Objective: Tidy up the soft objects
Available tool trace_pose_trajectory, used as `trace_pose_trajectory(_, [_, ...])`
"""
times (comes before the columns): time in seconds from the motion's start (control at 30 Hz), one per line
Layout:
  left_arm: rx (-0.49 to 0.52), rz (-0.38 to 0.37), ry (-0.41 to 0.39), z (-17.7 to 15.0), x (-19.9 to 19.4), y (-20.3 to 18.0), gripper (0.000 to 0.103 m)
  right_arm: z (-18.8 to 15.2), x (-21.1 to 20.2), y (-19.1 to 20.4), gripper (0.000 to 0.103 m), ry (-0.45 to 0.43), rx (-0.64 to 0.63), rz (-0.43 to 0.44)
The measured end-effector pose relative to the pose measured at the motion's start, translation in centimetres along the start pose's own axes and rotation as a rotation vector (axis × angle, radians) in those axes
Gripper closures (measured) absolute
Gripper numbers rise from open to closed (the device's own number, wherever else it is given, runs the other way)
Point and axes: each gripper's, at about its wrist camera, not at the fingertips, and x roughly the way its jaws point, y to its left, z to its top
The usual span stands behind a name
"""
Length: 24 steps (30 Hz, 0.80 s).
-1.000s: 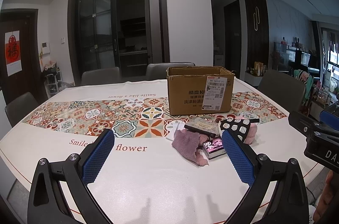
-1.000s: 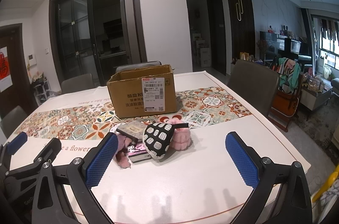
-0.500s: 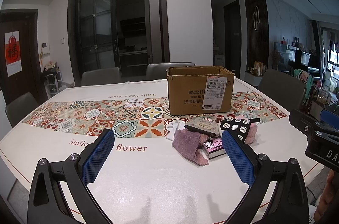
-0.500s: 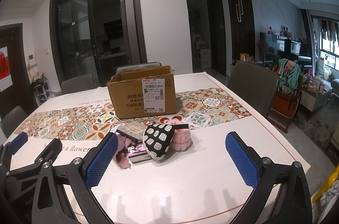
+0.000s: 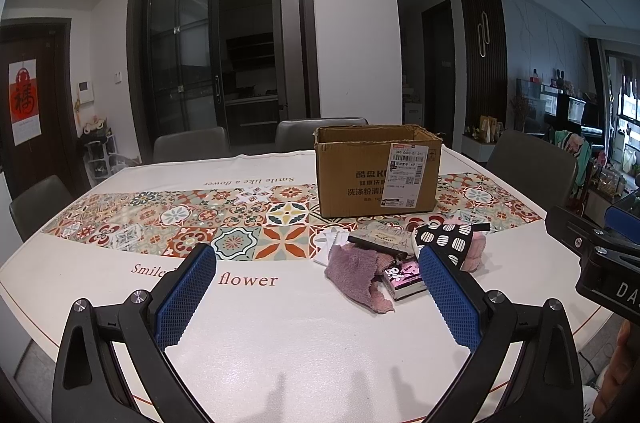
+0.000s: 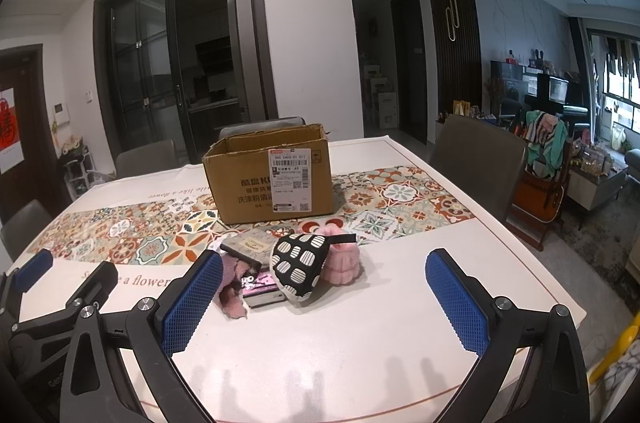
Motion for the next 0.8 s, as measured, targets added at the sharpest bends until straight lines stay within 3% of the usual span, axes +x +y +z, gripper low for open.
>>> trace_pose_trajectory(0.8, [0.005, -0.017, 0.019, -0.21, 0.51, -0.14, 0.0, 0.19, -0.07, 0.04, 0.0, 0.003, 0.001, -0.003])
